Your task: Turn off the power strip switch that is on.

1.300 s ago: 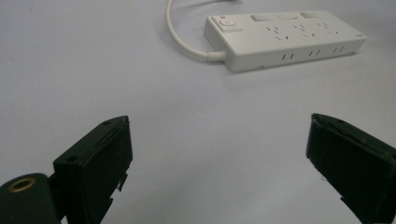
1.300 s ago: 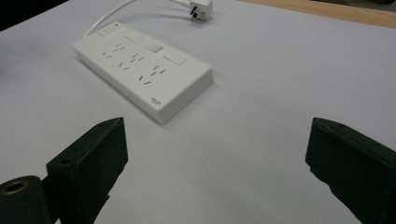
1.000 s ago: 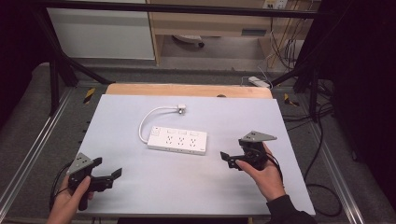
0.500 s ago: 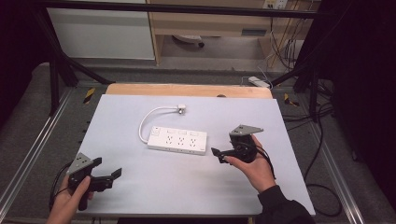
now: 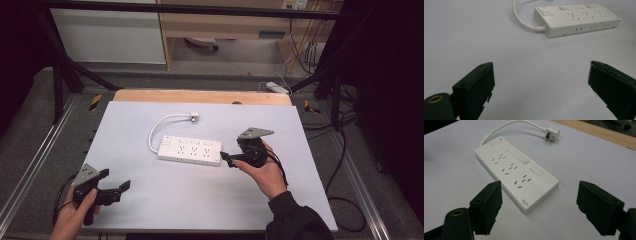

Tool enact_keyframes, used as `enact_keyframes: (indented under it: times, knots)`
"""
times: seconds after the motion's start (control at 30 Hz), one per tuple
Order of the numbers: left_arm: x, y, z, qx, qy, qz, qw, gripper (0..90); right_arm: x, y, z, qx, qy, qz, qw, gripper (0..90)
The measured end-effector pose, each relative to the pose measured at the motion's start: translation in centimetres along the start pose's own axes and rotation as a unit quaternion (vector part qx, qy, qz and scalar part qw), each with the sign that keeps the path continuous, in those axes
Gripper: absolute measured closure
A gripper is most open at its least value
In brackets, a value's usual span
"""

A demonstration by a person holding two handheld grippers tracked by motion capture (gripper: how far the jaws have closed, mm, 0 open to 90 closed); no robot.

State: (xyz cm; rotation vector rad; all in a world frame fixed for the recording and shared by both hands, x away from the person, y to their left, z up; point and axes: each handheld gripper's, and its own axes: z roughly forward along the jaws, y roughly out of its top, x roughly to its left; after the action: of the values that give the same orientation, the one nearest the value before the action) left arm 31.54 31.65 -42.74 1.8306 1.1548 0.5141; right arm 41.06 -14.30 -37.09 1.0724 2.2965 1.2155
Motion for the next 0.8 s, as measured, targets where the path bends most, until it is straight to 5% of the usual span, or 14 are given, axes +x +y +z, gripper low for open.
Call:
enact_keyframes:
  times: [0.4, 0.8]
  knots:
    - [0.0, 0.0, 0.0, -0.001, 0.0, 0.0, 1.0, 6.9, 0.7, 1.6, 1.4, -0.013, 0.005, -0.024, 0.9996, 48.2]
    - [0.0, 0.0, 0.0, 0.001, 0.0, 0.0, 1.0, 6.9, 0.5, 2.6, 2.9, -0.025, 0.013, -0.023, 0.9994, 74.7]
